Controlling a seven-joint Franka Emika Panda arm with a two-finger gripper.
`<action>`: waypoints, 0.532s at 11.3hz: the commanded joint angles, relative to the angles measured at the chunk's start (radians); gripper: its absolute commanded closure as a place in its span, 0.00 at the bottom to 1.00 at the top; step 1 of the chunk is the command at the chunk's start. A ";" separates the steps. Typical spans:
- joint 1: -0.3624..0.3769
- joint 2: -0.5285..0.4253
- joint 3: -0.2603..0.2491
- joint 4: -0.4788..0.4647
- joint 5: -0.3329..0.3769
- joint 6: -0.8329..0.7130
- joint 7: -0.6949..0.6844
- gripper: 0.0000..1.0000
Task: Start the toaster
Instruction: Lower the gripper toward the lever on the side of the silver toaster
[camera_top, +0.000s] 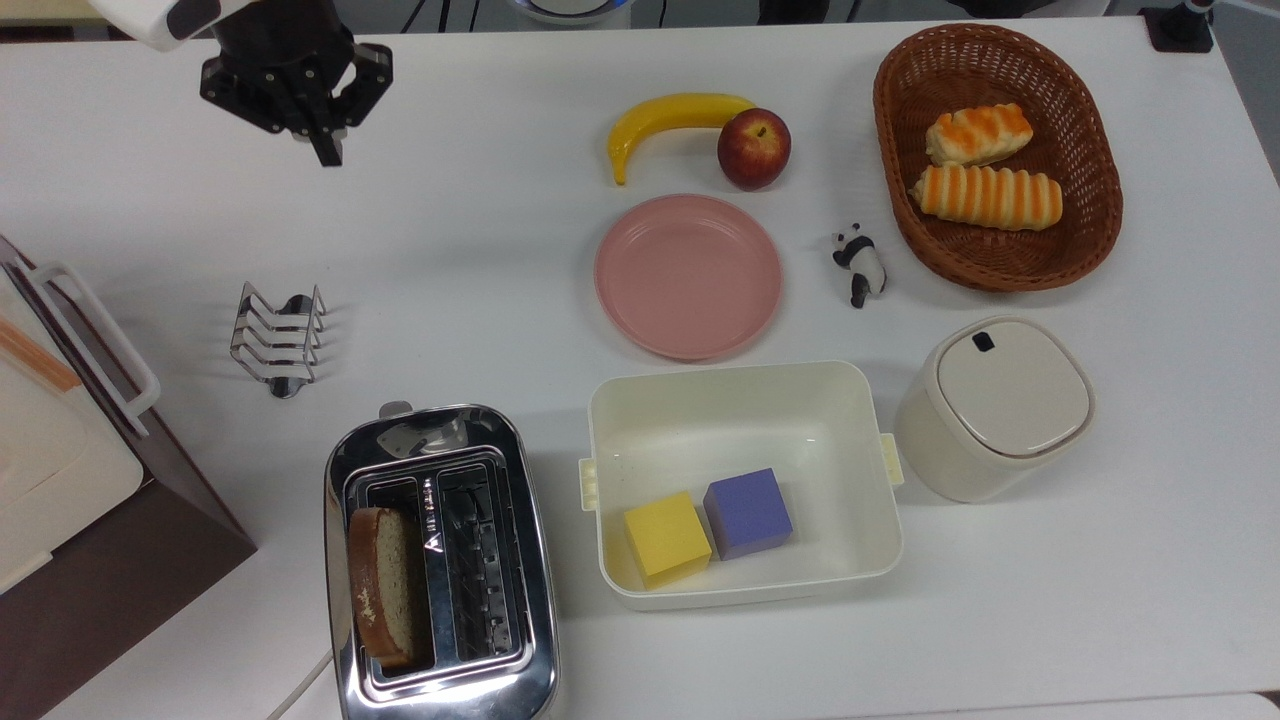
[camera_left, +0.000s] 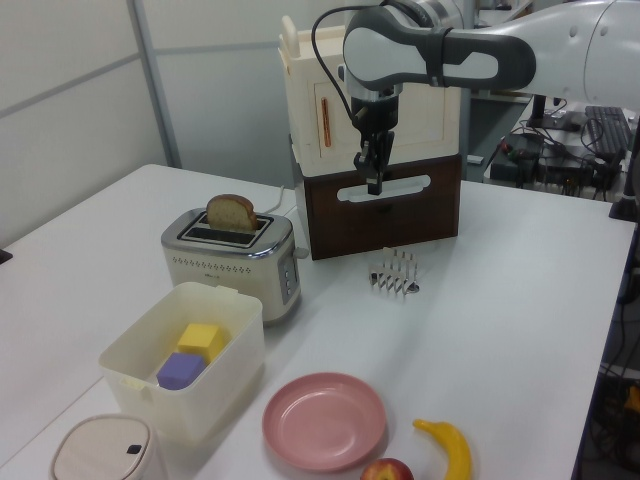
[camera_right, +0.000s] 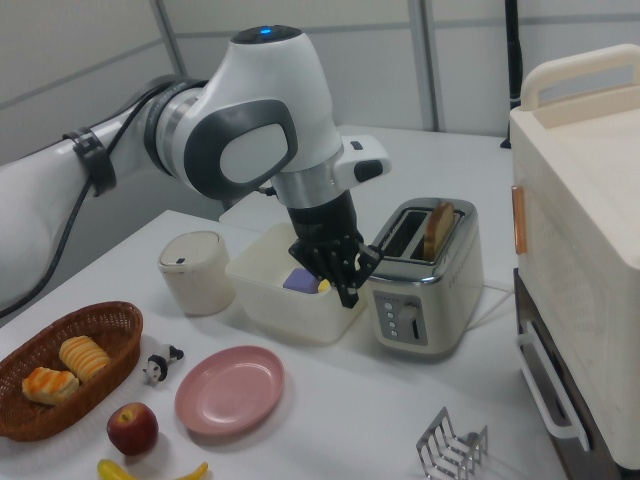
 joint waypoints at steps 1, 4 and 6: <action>0.006 0.009 -0.003 -0.024 0.052 0.104 -0.015 1.00; 0.008 0.053 -0.003 -0.027 0.109 0.257 -0.025 1.00; 0.009 0.096 -0.001 -0.027 0.112 0.326 -0.021 1.00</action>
